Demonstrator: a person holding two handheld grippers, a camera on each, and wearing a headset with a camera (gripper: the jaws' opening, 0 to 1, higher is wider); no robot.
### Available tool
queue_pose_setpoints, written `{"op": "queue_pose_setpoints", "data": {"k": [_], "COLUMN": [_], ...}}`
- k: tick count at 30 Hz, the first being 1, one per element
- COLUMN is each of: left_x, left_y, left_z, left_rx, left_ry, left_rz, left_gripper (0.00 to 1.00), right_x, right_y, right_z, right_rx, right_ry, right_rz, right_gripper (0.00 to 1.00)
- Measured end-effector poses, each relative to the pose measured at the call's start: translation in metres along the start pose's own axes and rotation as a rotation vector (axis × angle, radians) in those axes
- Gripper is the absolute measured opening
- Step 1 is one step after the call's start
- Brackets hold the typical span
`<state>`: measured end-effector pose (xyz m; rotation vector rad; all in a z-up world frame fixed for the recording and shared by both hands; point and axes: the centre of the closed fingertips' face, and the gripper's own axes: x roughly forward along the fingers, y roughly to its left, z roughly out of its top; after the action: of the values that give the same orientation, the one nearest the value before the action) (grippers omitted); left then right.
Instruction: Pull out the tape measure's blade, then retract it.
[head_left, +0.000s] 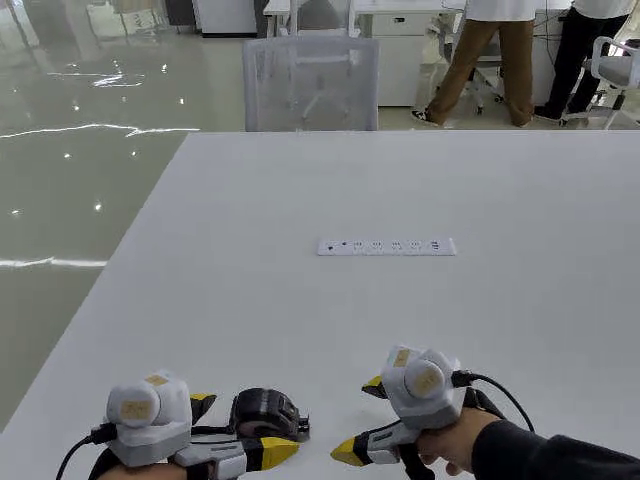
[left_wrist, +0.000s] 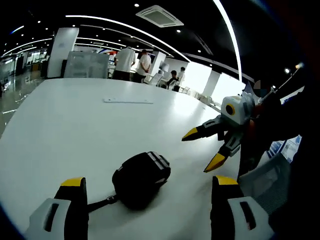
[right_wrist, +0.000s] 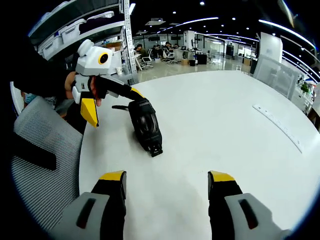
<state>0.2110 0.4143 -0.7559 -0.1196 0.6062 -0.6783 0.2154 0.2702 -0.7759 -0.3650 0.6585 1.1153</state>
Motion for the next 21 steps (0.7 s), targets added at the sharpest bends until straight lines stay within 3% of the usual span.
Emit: {"op": "queue_pose_setpoints", "data": {"k": [3, 5, 6, 8, 10, 14, 18, 21], "left_x": [-0.015, -0.023, -0.026, -0.035, -0.040, -0.056, -0.067, -0.070], "left_y": [0.009, 0.015, 0.016, 0.022, 0.020, 0.027, 0.027, 0.029], "left_z": [-0.001, -0.007, -0.010, -0.019, -0.022, -0.011, 0.000, 0.000], "left_rx": [-0.059, -0.069, -0.042, 0.091, 0.086, 0.082, 0.106, 0.130], "left_ry": [-0.037, -0.034, -0.019, 0.037, 0.049, 0.013, -0.007, -0.006], "left_rz": [-0.002, 0.011, 0.027, 0.055, 0.044, 0.058, 0.058, 0.059], "left_gripper": [1.00, 1.00, 1.00, 1.00, 1.00, 1.00, 1.00, 1.00], "right_x": [-0.022, -0.036, -0.041, -0.056, -0.067, -0.092, -0.117, -0.131], "right_y": [-0.002, -0.005, -0.006, -0.008, -0.011, -0.014, -0.017, -0.019], "right_z": [-0.007, -0.014, -0.017, -0.025, -0.032, -0.047, -0.059, -0.068], "right_rx": [-0.014, -0.005, -0.003, 0.004, 0.018, 0.054, 0.094, 0.100], "right_ry": [-0.012, -0.021, -0.028, -0.037, -0.047, -0.062, -0.086, -0.085], "right_rz": [-0.030, -0.048, -0.054, -0.077, -0.099, -0.141, -0.175, -0.196], "right_gripper": [0.66, 0.66, 0.67, 0.66, 0.66, 0.69, 0.76, 0.80]}}
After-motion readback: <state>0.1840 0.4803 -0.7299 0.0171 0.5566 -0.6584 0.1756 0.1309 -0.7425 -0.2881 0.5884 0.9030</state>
